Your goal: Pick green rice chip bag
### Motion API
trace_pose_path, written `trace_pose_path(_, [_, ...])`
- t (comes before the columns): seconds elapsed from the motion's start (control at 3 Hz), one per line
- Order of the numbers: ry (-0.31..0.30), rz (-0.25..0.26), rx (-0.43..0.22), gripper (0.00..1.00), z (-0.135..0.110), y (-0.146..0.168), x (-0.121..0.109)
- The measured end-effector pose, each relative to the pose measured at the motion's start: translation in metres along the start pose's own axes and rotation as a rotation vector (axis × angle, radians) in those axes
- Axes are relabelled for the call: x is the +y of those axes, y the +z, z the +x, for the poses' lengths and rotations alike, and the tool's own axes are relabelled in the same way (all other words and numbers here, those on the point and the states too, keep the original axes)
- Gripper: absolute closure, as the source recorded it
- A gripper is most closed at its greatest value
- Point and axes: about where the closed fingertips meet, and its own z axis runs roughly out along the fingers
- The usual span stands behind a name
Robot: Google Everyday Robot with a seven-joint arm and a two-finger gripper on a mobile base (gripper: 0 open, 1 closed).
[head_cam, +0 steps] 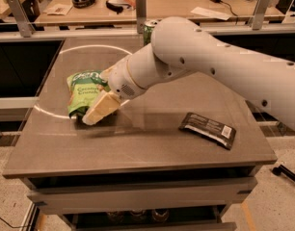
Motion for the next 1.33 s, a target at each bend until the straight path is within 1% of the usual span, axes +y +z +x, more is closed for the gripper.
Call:
trace_pose_path(0.67, [-0.012, -0.028, 0.009, 0.63, 0.0048, 0.0095, 0.0082])
trace_pose_path(1.0, [-0.020, -0.028, 0.016, 0.87, 0.0072, 0.0087, 0.0084])
trace_pose_path(1.33, [-0.005, -0.018, -0.030, 1.00, 0.0026, 0.0001, 0.0029])
